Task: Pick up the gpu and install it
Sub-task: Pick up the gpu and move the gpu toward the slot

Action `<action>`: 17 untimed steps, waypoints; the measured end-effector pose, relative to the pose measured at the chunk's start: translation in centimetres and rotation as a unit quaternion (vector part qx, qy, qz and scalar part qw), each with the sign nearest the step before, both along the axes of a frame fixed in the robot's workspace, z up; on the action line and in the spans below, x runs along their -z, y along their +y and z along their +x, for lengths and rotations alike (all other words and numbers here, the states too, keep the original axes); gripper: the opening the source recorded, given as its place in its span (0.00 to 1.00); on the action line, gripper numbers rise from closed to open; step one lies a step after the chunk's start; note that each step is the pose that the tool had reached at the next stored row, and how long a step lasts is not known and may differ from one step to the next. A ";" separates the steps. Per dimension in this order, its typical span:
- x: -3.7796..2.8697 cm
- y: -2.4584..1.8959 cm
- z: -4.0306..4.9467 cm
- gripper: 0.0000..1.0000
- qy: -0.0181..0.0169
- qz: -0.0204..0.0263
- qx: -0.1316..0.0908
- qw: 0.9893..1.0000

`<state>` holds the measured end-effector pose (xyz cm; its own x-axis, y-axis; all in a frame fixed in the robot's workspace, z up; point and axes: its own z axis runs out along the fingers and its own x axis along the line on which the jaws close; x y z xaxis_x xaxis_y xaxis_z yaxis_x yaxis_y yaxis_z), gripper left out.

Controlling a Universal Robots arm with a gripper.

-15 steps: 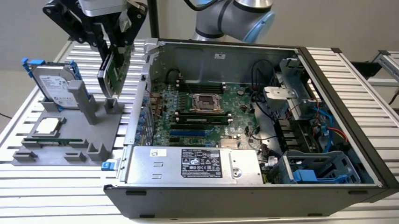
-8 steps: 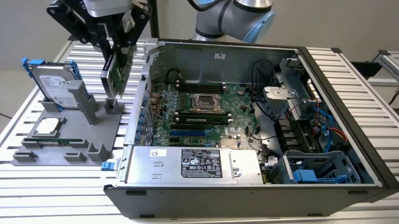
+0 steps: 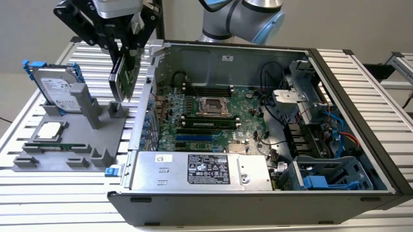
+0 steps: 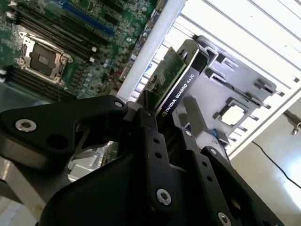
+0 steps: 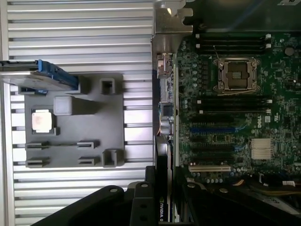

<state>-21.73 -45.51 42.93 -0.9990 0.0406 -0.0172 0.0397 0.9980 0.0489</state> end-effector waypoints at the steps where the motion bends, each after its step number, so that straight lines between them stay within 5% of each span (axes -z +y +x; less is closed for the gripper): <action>1: 0.00 -0.01 0.08 0.00 0.000 0.000 0.000 1.000; 17: 0.00 -0.17 1.38 0.00 0.000 0.000 0.000 1.000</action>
<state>-20.35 -45.68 42.93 -0.9990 0.0407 -0.0172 0.0398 0.9980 0.0489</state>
